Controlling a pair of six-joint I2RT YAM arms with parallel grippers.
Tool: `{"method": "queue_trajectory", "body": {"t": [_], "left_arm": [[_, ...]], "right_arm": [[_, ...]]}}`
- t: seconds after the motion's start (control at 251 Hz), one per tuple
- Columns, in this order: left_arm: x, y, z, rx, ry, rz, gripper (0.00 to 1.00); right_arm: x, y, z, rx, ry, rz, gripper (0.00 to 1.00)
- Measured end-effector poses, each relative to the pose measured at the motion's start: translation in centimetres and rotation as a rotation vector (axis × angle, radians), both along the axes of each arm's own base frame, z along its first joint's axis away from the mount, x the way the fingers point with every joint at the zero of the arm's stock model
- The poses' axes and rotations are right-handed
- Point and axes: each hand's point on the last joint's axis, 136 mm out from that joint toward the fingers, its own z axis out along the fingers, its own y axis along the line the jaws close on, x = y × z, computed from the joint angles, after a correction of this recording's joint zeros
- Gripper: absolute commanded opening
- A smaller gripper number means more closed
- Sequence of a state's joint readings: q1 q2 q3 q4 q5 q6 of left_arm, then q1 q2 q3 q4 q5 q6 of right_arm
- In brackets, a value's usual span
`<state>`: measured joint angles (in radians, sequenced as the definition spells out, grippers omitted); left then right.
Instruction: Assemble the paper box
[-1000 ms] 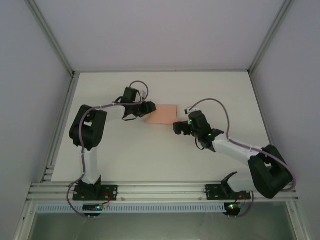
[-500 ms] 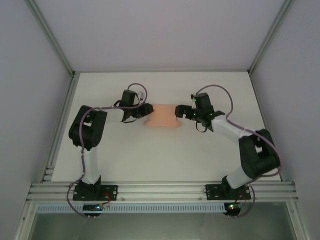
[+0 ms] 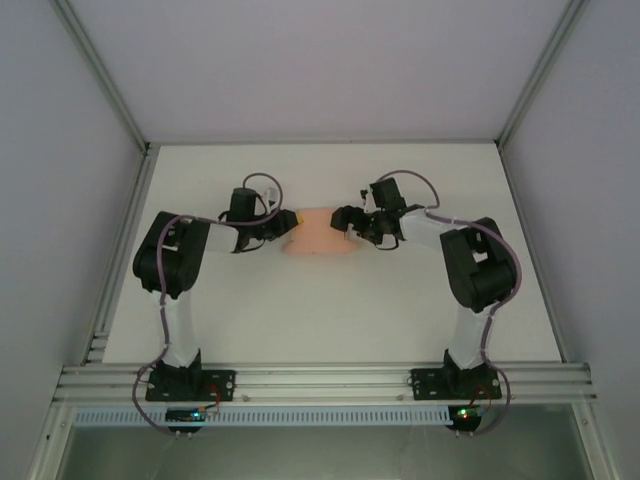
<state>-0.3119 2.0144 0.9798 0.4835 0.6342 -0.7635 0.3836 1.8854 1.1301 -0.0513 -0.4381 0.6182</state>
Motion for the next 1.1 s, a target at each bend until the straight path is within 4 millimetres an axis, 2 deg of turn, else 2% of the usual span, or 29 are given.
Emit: {"method": "queue_trajectory", "body": {"t": [0.152, 0.395, 0.523, 0.619, 0.663, 0.758, 0.794, 0.806, 0.878, 0.938, 1.046, 1.102], "left_arm": [[0.0, 0.1, 0.0, -0.021, -0.008, 0.004, 0.09], [0.0, 0.2, 0.0, -0.036, -0.014, 0.002, 0.13], [0.0, 0.3, 0.1, -0.042, -0.018, 0.0, 0.21], [0.0, 0.2, 0.6, -0.041, -0.032, -0.009, 0.35], [-0.3, 0.1, 0.9, -0.032, -0.038, -0.019, 0.44], [-1.1, -0.1, 1.4, 0.031, -0.053, -0.038, 0.79], [-1.5, -0.1, 1.9, 0.059, -0.066, -0.045, 0.98], [-1.6, -0.2, 1.9, 0.067, -0.066, -0.048, 1.0], [-2.3, -0.6, 4.0, 0.129, -0.137, -0.073, 1.0], [-2.8, -1.0, 6.7, 0.188, -0.251, -0.099, 1.0], [-4.2, -2.4, 13.4, 0.271, -0.545, -0.166, 1.0], [-5.8, -3.5, 16.9, 0.301, -0.728, -0.233, 1.0]], "right_arm": [[0.1, 1.3, -0.1, 0.106, 0.049, -0.002, 0.82], [1.3, 2.6, 0.9, 0.272, 0.066, -0.025, 0.5], [1.3, 2.7, 1.5, 0.314, 0.06, -0.023, 0.4], [1.0, 2.6, 1.8, 0.331, 0.065, -0.036, 0.39], [0.7, 2.5, 1.9, 0.337, 0.067, -0.04, 0.4], [0.2, 2.2, 2.7, 0.346, 0.068, -0.047, 0.41], [0.1, 2.0, 3.2, 0.35, 0.064, -0.052, 0.41], [0.1, 1.9, 3.4, 0.352, 0.064, -0.054, 0.41], [0.2, 1.3, 5.1, 0.362, 0.044, -0.068, 0.38], [0.2, 0.5, 6.7, 0.371, 0.031, -0.086, 0.38], [-0.1, -1.4, 9.5, 0.396, 0.029, -0.13, 0.38], [-0.3, -2.6, 10.7, 0.412, 0.047, -0.159, 0.37]]}}
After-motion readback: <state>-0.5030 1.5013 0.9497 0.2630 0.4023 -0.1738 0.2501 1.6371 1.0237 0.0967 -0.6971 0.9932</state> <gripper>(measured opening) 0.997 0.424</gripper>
